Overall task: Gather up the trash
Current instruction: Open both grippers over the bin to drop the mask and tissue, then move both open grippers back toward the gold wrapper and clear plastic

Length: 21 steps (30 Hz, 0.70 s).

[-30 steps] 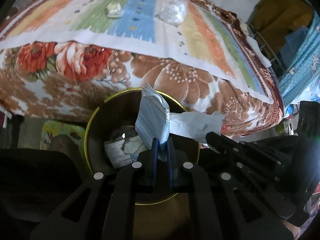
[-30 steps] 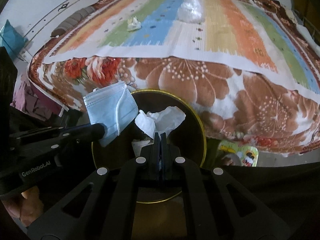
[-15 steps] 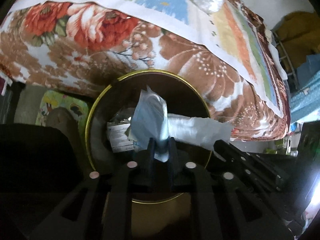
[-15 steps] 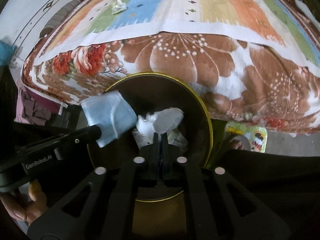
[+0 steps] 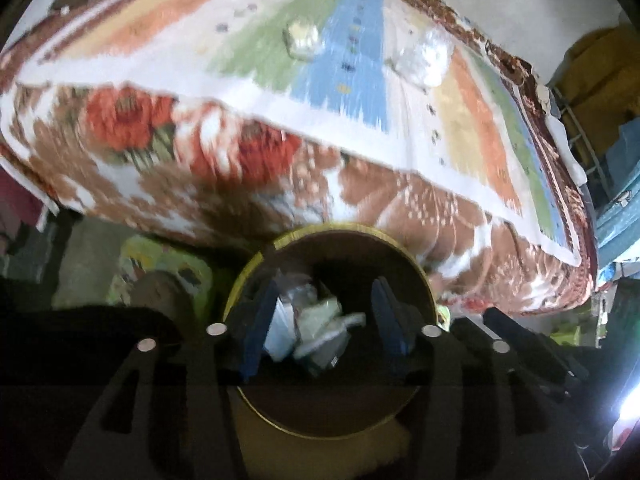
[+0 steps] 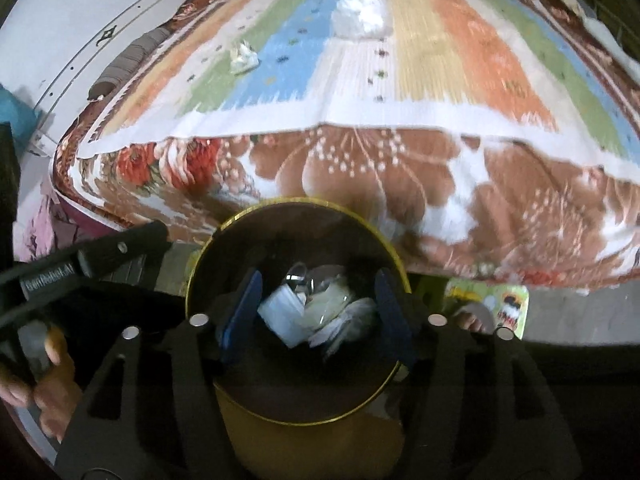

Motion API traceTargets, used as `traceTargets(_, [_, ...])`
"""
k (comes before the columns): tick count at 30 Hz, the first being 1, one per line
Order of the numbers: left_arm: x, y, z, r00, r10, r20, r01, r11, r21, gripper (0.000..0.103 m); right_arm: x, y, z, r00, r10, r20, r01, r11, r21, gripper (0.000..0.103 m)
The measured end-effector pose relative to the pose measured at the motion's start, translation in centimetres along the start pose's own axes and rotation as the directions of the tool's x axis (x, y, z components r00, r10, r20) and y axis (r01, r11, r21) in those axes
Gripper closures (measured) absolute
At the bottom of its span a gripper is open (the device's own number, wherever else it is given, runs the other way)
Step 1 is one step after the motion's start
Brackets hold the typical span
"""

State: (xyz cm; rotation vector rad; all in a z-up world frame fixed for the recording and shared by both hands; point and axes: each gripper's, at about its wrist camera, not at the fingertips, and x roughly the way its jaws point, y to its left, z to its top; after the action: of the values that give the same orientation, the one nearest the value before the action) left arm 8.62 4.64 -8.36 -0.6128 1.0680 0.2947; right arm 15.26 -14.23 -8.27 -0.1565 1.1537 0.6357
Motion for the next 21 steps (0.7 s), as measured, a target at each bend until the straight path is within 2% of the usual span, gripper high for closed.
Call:
traceTargets(2, [-0.7, -0.2, 0.9, 1.000, 0.013, 0.028, -0.014, 0.999, 0.028, 0.046, -0.3, -0.2, 0.8, 1.000, -0.007, 0.013, 0.007, 1.000, -0.004, 0.042])
traceTargets(9, [-3.2, -1.4, 3.7, 0.988, 0.060, 0.142, -0.079, 0.988, 0.132, 0.021, -1.5, -1.6, 4.4, 0.996, -0.014, 0.086, 0.013, 1.000, 0.008, 0.028])
traceTargets(13, [-3.9, -1.8, 5.2, 0.979, 0.082, 0.187, -0.115, 0.979, 0.170, 0.009, -1.9, -1.8, 6.5, 0.992, -0.018, 0.125, 0.018, 1.000, -0.001, 0.016])
traceTargets(17, [-3.5, -2.5, 7.1, 0.968, 0.141, 0.207, -0.189, 0.953, 0.235, 0.006, -1.9, -2.0, 8.6, 0.988, -0.017, 0.151, 0.018, 1.000, -0.007, 0.009])
traceTargets(19, [-3.0, -2.2, 8.3, 0.963, 0.174, 0.206, -0.219, 0.951, 0.221, 0.006, -1.5, -2.4, 9.8, 0.989, -0.017, 0.147, 0.016, 1.000, 0.008, 0.009])
traceTargets(21, [-2.4, -1.5, 9.9, 0.967, 0.182, 0.177, -0.214, 0.959, 0.185, 0.006, -1.0, -2.6, 10.7, 0.990, -0.016, 0.139, 0.014, 1.000, 0.016, 0.009])
